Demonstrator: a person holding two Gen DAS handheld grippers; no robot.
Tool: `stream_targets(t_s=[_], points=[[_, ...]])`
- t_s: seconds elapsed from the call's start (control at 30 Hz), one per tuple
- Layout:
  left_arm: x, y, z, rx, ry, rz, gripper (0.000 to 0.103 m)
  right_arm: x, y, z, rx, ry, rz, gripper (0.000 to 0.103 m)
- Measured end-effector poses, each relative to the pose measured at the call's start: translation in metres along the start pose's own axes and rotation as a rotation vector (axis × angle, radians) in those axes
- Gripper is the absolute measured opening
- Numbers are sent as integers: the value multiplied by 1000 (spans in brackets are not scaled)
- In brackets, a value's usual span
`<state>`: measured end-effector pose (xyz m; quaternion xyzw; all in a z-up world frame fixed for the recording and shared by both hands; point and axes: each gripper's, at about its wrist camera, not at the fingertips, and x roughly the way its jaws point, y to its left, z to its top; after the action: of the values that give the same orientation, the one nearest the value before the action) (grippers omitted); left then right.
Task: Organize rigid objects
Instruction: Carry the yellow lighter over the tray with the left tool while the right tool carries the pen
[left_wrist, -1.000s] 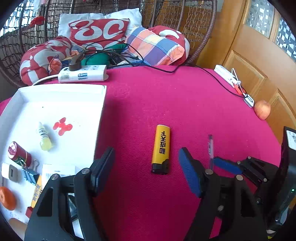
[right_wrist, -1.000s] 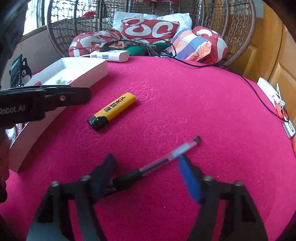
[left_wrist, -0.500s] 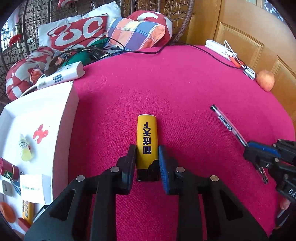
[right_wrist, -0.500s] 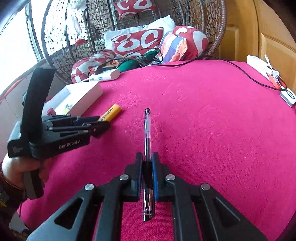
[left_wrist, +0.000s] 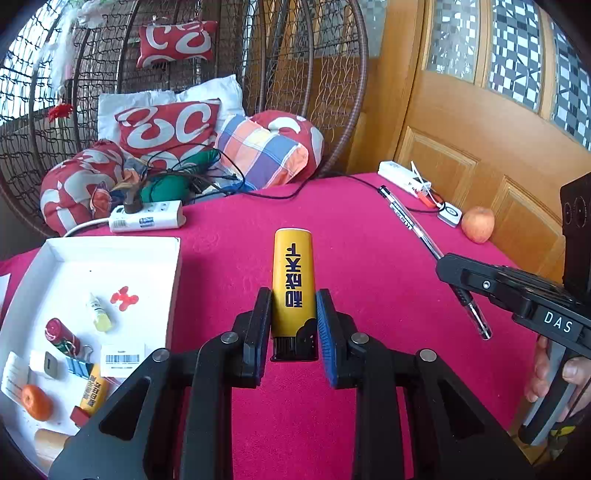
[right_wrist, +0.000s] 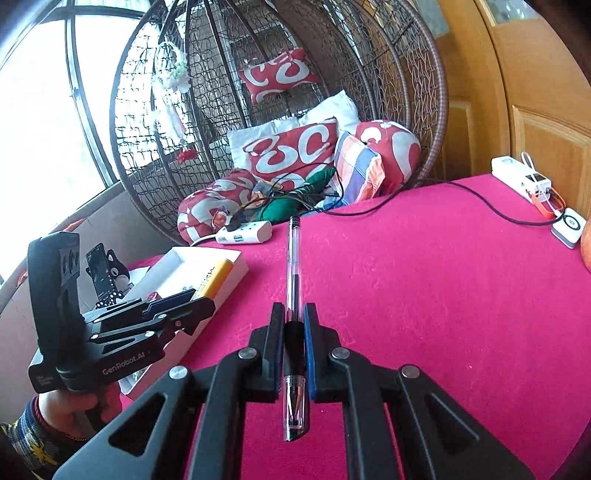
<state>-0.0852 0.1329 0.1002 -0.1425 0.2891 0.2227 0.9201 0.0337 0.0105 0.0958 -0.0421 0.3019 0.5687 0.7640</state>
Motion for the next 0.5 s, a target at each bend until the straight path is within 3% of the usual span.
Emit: stream_targets(t_s=[0.5], points=[[-49,53,-4,-124,-88,62,23,10,62,24,-120,-7,83,7]])
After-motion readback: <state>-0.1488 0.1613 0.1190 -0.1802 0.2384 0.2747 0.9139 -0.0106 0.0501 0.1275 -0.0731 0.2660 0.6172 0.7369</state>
